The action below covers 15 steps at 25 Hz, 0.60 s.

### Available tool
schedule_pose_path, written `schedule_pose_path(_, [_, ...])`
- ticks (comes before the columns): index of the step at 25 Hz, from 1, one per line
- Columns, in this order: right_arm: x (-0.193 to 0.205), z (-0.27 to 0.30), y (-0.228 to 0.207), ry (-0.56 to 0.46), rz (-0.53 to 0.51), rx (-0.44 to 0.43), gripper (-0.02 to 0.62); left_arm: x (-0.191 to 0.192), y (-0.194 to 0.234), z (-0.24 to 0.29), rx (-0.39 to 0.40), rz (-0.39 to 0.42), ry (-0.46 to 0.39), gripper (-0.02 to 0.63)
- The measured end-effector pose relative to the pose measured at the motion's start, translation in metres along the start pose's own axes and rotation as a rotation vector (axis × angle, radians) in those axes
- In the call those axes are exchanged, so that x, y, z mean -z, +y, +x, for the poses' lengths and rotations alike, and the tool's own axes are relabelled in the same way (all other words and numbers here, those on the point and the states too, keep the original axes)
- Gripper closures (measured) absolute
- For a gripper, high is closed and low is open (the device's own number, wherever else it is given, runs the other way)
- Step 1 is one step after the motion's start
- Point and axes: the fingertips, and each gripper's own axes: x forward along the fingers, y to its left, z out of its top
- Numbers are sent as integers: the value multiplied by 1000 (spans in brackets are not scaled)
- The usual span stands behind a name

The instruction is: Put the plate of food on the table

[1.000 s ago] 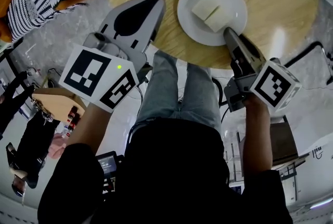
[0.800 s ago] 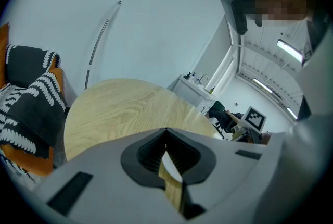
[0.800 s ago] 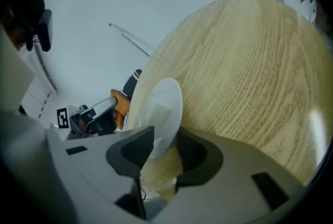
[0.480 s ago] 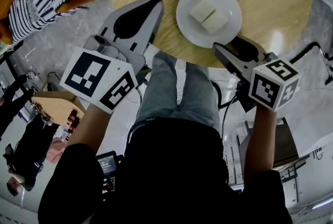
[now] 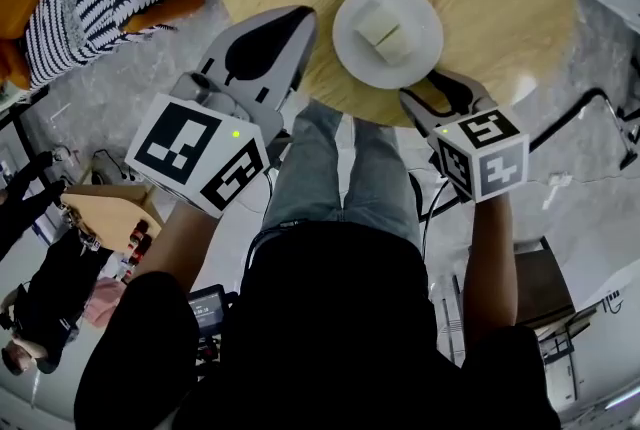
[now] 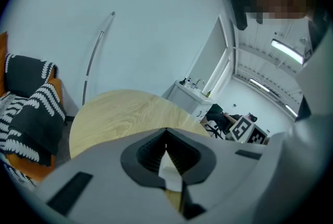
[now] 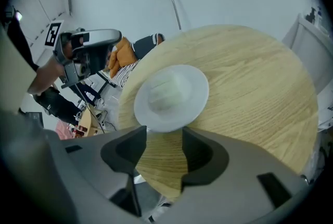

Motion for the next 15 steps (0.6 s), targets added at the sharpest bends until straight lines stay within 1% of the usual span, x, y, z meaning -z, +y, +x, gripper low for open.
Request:
schedule_pose_path(4, [3, 3, 0, -17, -14, 29, 373, -11, -10, -10, 0, 13, -18, 598])
schedule_pose_path(9, [5, 6, -5, -5, -23, 59, 374, -30, -23, -19, -3, 38, -55, 598])
schedule_pose_path(13, [6, 9, -11, -8, -62, 129, 397, -48, -37, -26, 8, 67, -82, 598])
schedule_pose_path(15, [12, 10, -12, -12, -77, 148, 399, -54, -48, -31, 17, 86, -92, 598])
